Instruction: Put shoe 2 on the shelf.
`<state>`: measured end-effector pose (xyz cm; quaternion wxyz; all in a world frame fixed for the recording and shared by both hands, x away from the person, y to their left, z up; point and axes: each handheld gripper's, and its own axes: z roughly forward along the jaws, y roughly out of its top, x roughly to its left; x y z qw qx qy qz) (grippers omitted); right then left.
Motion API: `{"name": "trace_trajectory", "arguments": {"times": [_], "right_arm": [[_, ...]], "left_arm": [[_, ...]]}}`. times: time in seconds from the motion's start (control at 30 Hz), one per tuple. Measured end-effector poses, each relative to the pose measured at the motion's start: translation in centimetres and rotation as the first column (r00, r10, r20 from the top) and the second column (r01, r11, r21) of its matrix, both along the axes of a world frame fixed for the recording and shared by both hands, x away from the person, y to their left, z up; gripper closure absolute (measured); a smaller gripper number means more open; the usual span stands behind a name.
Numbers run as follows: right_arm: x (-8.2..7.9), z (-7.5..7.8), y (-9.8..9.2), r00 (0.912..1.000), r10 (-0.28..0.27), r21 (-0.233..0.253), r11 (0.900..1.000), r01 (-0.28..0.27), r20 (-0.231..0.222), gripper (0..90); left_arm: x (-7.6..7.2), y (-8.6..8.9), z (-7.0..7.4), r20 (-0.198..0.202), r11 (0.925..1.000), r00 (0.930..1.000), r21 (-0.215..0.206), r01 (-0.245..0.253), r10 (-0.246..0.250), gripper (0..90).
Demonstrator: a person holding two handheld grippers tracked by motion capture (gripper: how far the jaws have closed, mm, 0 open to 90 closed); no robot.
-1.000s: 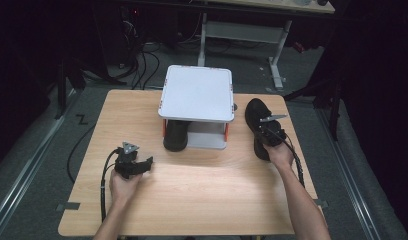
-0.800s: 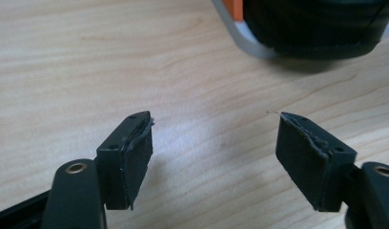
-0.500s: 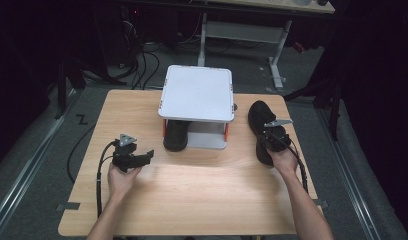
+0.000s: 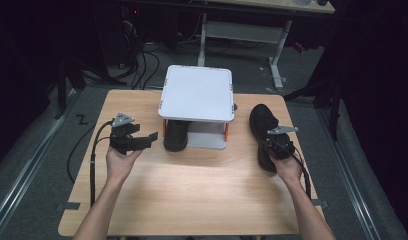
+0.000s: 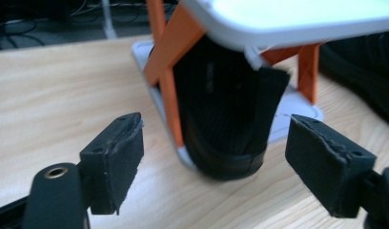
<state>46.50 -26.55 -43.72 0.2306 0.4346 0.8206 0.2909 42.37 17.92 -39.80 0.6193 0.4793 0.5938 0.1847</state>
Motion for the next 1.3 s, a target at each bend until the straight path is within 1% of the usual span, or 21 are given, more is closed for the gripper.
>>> {"name": "trace_trajectory", "arguments": {"times": [0.03, 0.07, 0.13, 0.23, 0.27, 0.3, 0.33, 0.37, 0.43, 0.5, 0.53, 0.63, 0.7, 0.9, 0.93, 1.03, 1.07, 1.1, 1.17, 1.23, 1.3], "right_arm": [[-0.2, 0.1, 0.0, 1.0, 0.008, -0.003, 1.0, -0.008, -0.001, 88.3], [-0.4, 0.2, 0.1, 0.9999, 0.013, -0.007, 1.0, -0.013, -0.002, 88.3], [-0.6, 0.2, 0.2, 0.9998, 0.018, -0.008, 1.0, -0.018, -0.002, 88.3], [-1.5, 0.4, 0.4, 0.9993, 0.037, 0.002, 0.999, -0.037, 0.005, 88.2], [-1.9, 0.5, 0.5, 0.9986, 0.052, -0.004, 0.999, -0.052, 0.01, 88.2], [-2.2, 0.5, 0.7, 0.9984, 0.056, -0.004, 0.998, -0.056, 0.011, 88.2], [-2.6, 0.6, 0.7, 0.9981, 0.06, -0.007, 0.998, -0.06, 0.011, 88.3], [-2.9, 0.7, 0.7, 0.9977, 0.066, -0.005, 0.998, -0.066, 0.015, 88.2], [-3.3, 0.8, 0.7, 0.9974, 0.071, 0.0, 0.997, -0.071, 0.016, 88.2], [-4.2, 1.0, 0.7, 0.9956, 0.092, 0.001, 0.996, -0.092, 0.019, 88.2], [-4.5, 1.0, 0.7, 0.9949, 0.099, 0.0, 0.995, -0.099, 0.019, 88.2], [-5.0, 1.0, 0.7, 0.9944, 0.104, 0.001, 0.995, -0.104, 0.019, 88.2], [-5.7, 1.0, 0.6, 0.9932, 0.115, -0.001, 0.993, -0.115, 0.014, 88.2], [-7.0, 1.0, 1.0, 0.9903, 0.138, 0.005, 0.99, -0.138, 0.014, 88.2], [-7.5, 1.0, 1.3, 0.9871, 0.16, 0.001, 0.987, -0.16, 0.014, 88.2], [-7.9, 1.1, 1.6, 0.9839, 0.178, -0.009, 0.984, -0.178, 0.013, 88.2], [-8.3, 1.4, 1.9, 0.9809, 0.194, -0.013, 0.981, -0.194, 0.014, 88.1], [-8.6, 1.6, 2.0, 0.9794, 0.201, -0.014, 0.979, -0.201, 0.014, 88.1], [-8.9, 1.7, 2.2, 0.9778, 0.209, -0.018, 0.978, -0.209, 0.015, 88.2], [-9.9, 2.1, 2.6, 0.9711, 0.238, -0.034, 0.971, -0.237, 0.02, 88.2], [-10.3, 2.2, 2.8, 0.97, 0.242, -0.032, 0.97, -0.242, 0.021, 88.2]], "left_arm": [[0.3, -0.2, 0.9, 0.002, 0.9998, 0.9998, 0.004, 0.021, -0.021, 19.9], [0.6, -0.4, 1.3, 0.002, 0.9996, 0.9997, 0.008, 0.026, -0.026, 19.3], [0.8, -0.5, 1.7, 0.007, 0.9997, 0.9997, 0.003, 0.024, -0.024, 18.9], [1.5, -0.9, 2.8, 0.019, 0.9997, 0.9996, 0.006, 0.022, -0.022, 19.0], [2.2, -1.3, 3.5, 0.025, 0.9998, 0.9994, 0.0, 0.022, -0.022, 19.1], [2.6, -1.5, 3.7, 0.02, 0.9997, 0.9995, 0.003, 0.023, -0.023, 19.1], [2.6, -1.5, 3.7, 0.02, 0.9997, 0.9995, 0.003, 0.023, -0.023, 19.1], [3.4, -2.1, 4.1, 0.014, 0.9998, 0.9997, 0.007, 0.02, -0.021, 19.3], [3.8, -2.4, 4.2, 0.007, 0.9997, 0.9998, 0.01, 0.021, -0.021, 19.3], [4.5, -3.0, 4.3, 0.002, 0.9995, 0.9996, 0.014, 0.028, -0.028, 21.9], [5.0, -3.5, 4.2, 0.005, 0.9994, 0.9994, 0.006, 0.034, -0.034, 22.8], [5.6, -4.0, 4.1, 0.006, 0.9995, 0.9995, -0.007, 0.032, -0.031, 25.0], [6.2, -4.2, 3.8, -0.01, 0.9993, 0.9996, -0.027, 0.024, -0.025, 25.3], [7.0, -4.4, 4.0, -0.023, 0.9999, 0.9997, -0.011, 0.009, -0.009, 26.4], [7.4, -4.5, 4.2, -0.019, 1.0, 0.9998, 0.002, 0.0, 0.0, 26.6], [7.7, -4.4, 4.2, -0.033, 1.0, 0.9995, -0.009, -0.003, 0.003, 27.5], [7.9, -4.6, 4.0, -0.046, 0.9997, 0.9988, 0.02, -0.014, 0.015, 28.3], [8.0, -4.7, 3.9, -0.046, 0.9995, 0.9989, 0.03, -0.01, 0.011, 29.1], [8.0, -4.8, 3.9, -0.049, 0.9997, 0.9987, 0.024, -0.01, 0.011, 29.5], [8.2, -4.9, 3.9, -0.051, 0.9997, 0.9986, 0.02, -0.015, 0.016, 31.4], [8.3, -5.0, 3.9, -0.05, 0.9996, 0.9986, 0.019, -0.019, 0.02, 31.4]]}}
